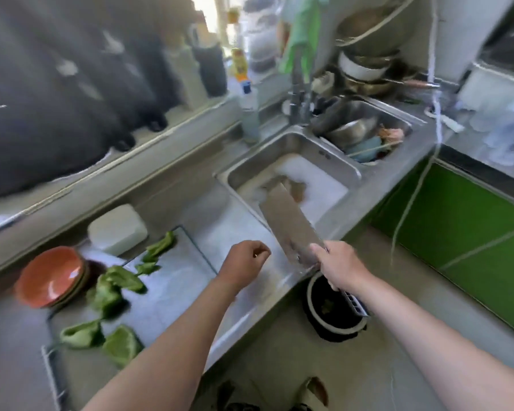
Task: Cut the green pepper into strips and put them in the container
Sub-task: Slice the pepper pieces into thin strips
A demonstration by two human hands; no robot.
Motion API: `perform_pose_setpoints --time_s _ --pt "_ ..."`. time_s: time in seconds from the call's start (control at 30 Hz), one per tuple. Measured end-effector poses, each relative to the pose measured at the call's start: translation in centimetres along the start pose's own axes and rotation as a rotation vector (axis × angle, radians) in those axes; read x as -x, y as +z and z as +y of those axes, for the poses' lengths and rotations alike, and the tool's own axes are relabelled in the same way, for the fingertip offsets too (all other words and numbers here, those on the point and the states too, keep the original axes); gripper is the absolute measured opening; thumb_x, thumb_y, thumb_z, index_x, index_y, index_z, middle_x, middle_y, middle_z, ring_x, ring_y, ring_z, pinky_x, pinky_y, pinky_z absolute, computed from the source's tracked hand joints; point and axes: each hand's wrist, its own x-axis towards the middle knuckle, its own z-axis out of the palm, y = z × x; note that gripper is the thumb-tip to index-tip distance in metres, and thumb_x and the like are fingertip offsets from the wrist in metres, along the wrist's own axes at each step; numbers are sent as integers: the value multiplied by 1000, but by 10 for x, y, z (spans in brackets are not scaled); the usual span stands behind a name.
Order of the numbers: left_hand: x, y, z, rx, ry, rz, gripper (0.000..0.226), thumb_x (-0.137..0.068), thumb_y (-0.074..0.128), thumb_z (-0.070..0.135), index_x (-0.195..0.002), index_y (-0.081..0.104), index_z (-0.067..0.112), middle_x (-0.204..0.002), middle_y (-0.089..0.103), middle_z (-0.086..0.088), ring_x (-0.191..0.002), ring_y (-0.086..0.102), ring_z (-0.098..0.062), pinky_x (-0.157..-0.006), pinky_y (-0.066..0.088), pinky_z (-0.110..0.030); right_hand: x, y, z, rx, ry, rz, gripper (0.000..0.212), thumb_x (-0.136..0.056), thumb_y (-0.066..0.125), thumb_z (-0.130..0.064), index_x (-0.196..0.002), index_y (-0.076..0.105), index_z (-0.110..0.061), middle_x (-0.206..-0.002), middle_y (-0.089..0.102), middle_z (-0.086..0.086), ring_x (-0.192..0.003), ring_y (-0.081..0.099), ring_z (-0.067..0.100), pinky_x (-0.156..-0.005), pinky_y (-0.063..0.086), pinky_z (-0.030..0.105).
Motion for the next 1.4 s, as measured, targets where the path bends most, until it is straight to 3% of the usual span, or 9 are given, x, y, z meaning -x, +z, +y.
perform_pose_setpoints --time_s 0.17,0.4,0.53,0.67,0.83,0.97,1.2,1.27,1.4 --pt "65 -68 -85 -43 -111 154 20 -97 56 23 -102 75 18 -101 72 6 -91 63 -12 -79 43 -23 3 76 -68 99 -169 -154 47 -97 45 -48 -72 61 -11 -65 62 -1 -64 61 24 -67 53 34" --pt "169 -110 -201 64 -384 417 23 -90 57 1 -95 72 19 -93 62 9 -89 62 -18 -76 39 -20 23 180 -119 153 -298 -370 40 -102 52 -37 -69 55 -14 -57 53 0 -50 52 20 -43 44 32" --pt "211 -104 -221 54 -472 488 5 -87 68 19 -90 65 22 -95 54 8 -84 59 -18 -75 47 -31 31 215 -133 207 -345 -440 40 -103 51 -35 -66 51 -19 -56 52 -3 -52 50 20 -56 45 34" --pt "225 -82 -216 23 -628 422 48 -84 70 49 -118 60 16 -119 42 2 -98 53 -17 -80 45 -29 32 225 -137 265 -369 -487 39 -104 50 -34 -66 52 -22 -60 56 -2 -53 51 18 -55 41 29" --pt "223 -63 -197 313 -707 505 48 -98 59 34 -142 49 16 -124 39 5 -106 48 -10 -94 34 -21 22 223 -130 283 -378 -519 41 -102 51 -33 -64 47 -18 -59 54 -1 -54 47 19 -58 39 31" --pt "216 -51 -182 342 -662 499 47 -100 55 21 -146 46 27 -117 42 6 -88 53 -4 -88 36 -18 14 216 -121 265 -400 -528 41 -102 51 -33 -64 47 -18 -58 53 -2 -54 47 18 -59 38 30" --pt "193 -50 -171 382 -647 508 60 -87 72 34 -140 44 30 -133 44 7 -106 55 -12 -95 48 -31 2 201 -107 228 -397 -495 40 -101 52 -35 -67 50 -15 -57 52 -1 -53 45 18 -59 39 31" --pt "193 -47 -168 328 -602 451 76 -77 80 34 -141 40 30 -131 36 12 -113 47 -7 -96 41 -24 2 198 -103 201 -387 -492 40 -101 52 -35 -68 50 -13 -56 50 -1 -53 44 18 -59 38 32" --pt "194 -45 -178 263 -521 463 65 -80 76 11 -138 49 25 -129 45 7 -118 50 -11 -90 33 -10 9 199 -98 159 -370 -490 40 -102 52 -34 -68 50 -13 -54 50 -4 -52 44 16 -58 39 32"
